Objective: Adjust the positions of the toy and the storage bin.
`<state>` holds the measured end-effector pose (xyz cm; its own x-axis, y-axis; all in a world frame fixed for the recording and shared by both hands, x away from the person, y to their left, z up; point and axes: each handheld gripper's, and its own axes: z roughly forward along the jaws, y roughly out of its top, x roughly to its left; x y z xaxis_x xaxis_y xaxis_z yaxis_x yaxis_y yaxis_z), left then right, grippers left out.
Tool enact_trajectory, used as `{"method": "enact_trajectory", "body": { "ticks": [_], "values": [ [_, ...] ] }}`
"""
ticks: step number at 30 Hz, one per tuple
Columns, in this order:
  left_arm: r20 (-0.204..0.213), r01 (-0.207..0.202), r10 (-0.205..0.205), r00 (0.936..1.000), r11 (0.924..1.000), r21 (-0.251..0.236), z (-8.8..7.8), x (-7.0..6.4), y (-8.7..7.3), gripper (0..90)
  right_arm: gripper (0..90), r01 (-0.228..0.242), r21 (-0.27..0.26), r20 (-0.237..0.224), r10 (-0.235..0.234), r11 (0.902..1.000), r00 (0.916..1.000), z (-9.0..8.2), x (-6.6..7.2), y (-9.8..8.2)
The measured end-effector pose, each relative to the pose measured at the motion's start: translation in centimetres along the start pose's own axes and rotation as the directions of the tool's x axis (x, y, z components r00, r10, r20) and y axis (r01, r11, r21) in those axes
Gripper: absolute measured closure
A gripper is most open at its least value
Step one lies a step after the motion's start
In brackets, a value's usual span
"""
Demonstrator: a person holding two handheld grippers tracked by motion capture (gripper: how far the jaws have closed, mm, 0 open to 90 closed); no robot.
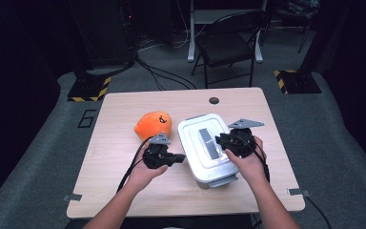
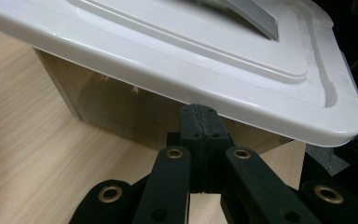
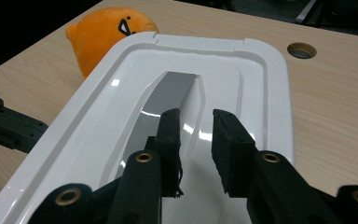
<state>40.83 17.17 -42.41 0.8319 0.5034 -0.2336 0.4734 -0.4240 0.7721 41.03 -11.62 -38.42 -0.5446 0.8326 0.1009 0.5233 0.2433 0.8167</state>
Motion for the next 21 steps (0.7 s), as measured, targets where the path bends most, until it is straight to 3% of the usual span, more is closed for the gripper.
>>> {"method": "enact_trajectory", "body": {
  "ticks": [2,5,11,17,21],
  "values": [
    [-0.005,-0.002,0.002,1.0,1.0,-0.002,0.0,0.1,0.0,90.0,71.1,-0.001,0.004,-0.002,0.001,1.0,1.0,0.1,0.1,0.1],
    [-0.031,0.028,-0.029,0.9991,0.9995,-0.016,-0.6,0.8,-0.3,89.3,67.9,0.003,0.011,-0.008,-0.003,0.9999,1.0,0.5,0.4,0.2],
    [-0.064,0.046,-0.048,0.9968,0.9984,-0.033,-1.4,1.6,-0.8,80.2,65.3,0.004,0.018,-0.023,-0.003,0.9998,0.9997,1.0,0.9,0.3],
    [-0.127,0.071,-0.078,0.9889,0.996,-0.054,-3.0,3.0,-1.8,59.7,59.7,0.006,0.028,-0.038,-0.005,0.9996,0.9993,1.8,1.6,0.6],
    [-0.156,0.11,-0.121,0.9802,0.991,-0.075,-4.1,4.2,-2.6,54.9,57.8,0.001,0.04,-0.038,0.0,0.9992,0.9993,2.2,1.8,0.7]
  ]
}}
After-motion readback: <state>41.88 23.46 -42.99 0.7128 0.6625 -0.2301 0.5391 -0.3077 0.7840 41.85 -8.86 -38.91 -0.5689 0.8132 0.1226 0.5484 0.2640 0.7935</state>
